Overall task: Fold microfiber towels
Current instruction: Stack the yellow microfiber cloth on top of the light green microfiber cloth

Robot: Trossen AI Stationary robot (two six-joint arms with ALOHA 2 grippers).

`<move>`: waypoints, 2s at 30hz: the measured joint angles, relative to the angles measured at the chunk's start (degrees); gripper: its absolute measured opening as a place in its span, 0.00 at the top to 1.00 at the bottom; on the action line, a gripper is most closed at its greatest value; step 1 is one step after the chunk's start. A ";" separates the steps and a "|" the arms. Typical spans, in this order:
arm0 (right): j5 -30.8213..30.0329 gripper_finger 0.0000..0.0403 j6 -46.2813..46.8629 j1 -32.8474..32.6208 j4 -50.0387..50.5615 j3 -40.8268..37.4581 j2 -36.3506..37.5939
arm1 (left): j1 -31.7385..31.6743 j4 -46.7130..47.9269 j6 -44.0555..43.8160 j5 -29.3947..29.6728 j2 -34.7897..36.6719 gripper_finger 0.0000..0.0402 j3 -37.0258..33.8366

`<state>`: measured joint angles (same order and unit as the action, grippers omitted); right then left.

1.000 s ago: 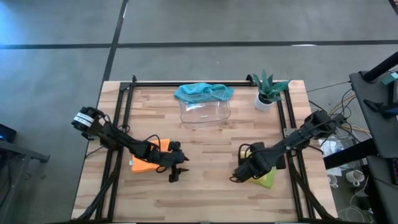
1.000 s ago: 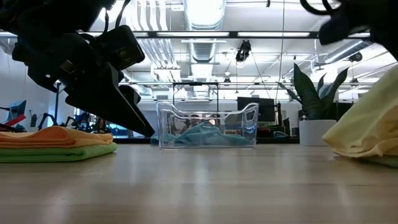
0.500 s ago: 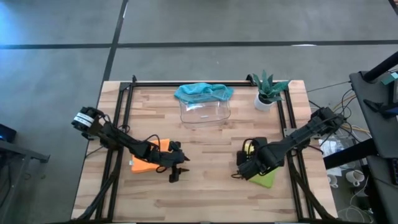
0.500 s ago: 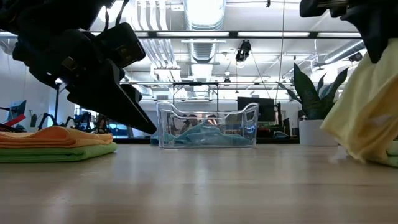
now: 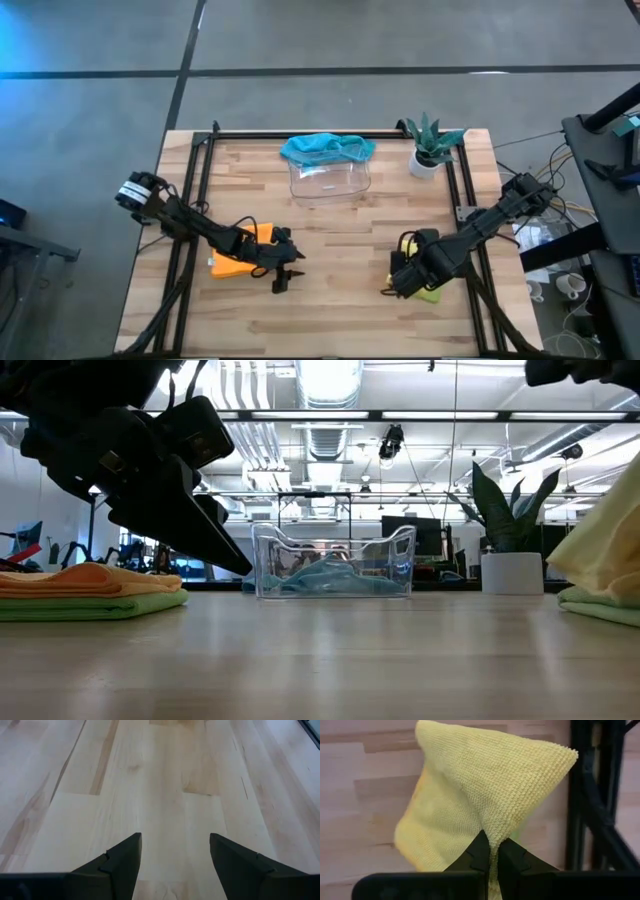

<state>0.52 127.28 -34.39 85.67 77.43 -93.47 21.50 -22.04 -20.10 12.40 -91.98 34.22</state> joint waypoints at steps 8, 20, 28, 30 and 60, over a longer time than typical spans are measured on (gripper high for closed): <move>1.65 0.97 -10.71 1.46 -0.85 -3.33 0.24 | 0.00 -0.03 -0.11 0.00 0.00 0.45 0.00; 7.15 0.97 -19.34 3.04 -11.16 -16.05 0.31 | 0.00 -0.05 -0.46 0.01 0.00 0.45 0.00; 7.29 0.96 -21.64 3.30 -13.74 -20.46 0.31 | 0.00 -0.05 -0.44 0.02 -0.02 0.45 0.00; 7.16 0.93 -22.72 3.30 -14.74 -21.81 0.31 | -0.02 -0.05 -0.46 0.02 -0.02 0.45 0.00; -3.92 0.56 -50.18 -0.85 -18.99 -3.46 -14.06 | -0.04 -0.01 -0.46 0.02 -0.12 0.45 -0.11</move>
<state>-3.39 77.09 -35.24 66.69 73.97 -107.53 21.45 -22.04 -20.56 12.43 -92.11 34.11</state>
